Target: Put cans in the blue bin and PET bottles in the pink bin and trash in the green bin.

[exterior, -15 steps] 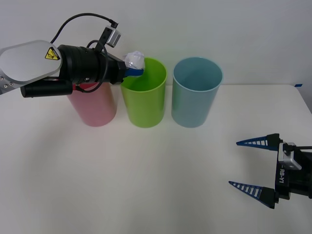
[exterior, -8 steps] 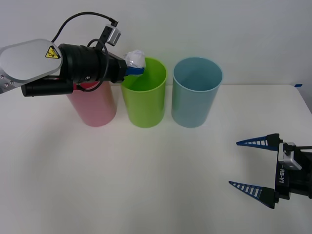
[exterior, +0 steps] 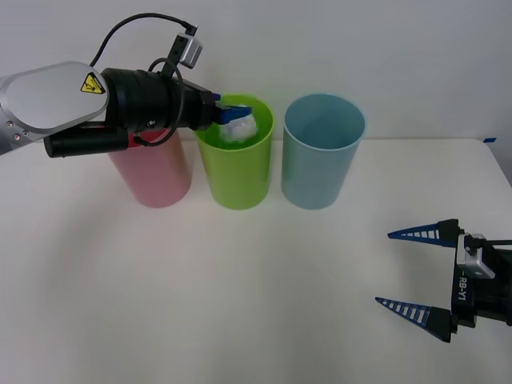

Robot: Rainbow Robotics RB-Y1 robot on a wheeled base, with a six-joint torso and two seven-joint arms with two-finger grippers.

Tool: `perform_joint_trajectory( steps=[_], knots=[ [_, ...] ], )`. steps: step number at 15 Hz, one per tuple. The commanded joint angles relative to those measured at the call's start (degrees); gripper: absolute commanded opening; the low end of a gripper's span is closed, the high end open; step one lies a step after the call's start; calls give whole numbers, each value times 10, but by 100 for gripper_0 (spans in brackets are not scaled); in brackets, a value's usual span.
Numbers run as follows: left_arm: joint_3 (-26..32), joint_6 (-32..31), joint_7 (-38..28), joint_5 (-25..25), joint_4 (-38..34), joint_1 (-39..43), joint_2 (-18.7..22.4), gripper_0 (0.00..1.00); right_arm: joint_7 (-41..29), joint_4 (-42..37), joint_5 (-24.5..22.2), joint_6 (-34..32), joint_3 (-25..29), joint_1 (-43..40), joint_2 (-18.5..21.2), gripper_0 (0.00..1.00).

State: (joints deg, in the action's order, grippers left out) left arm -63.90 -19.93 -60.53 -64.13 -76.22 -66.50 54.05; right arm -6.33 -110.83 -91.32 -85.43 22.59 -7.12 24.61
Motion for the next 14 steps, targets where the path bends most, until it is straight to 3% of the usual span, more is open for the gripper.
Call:
perform_joint_trajectory(
  steps=[1, 10, 14],
  knots=[
    [1, 6, 2, 9, -2, -2, 0, 100, 0, 0, 0, 0, 0, 0, 0, 100],
    [1, 25, 8, 14, -8, -2, 0, 100, 0, 0, 0, 0, 0, 0, 0, 100],
    [20, 26, 28, 48, -16, -2, 1, 100, 0, 0, 0, 0, 0, 0, 0, 100]
  ],
)
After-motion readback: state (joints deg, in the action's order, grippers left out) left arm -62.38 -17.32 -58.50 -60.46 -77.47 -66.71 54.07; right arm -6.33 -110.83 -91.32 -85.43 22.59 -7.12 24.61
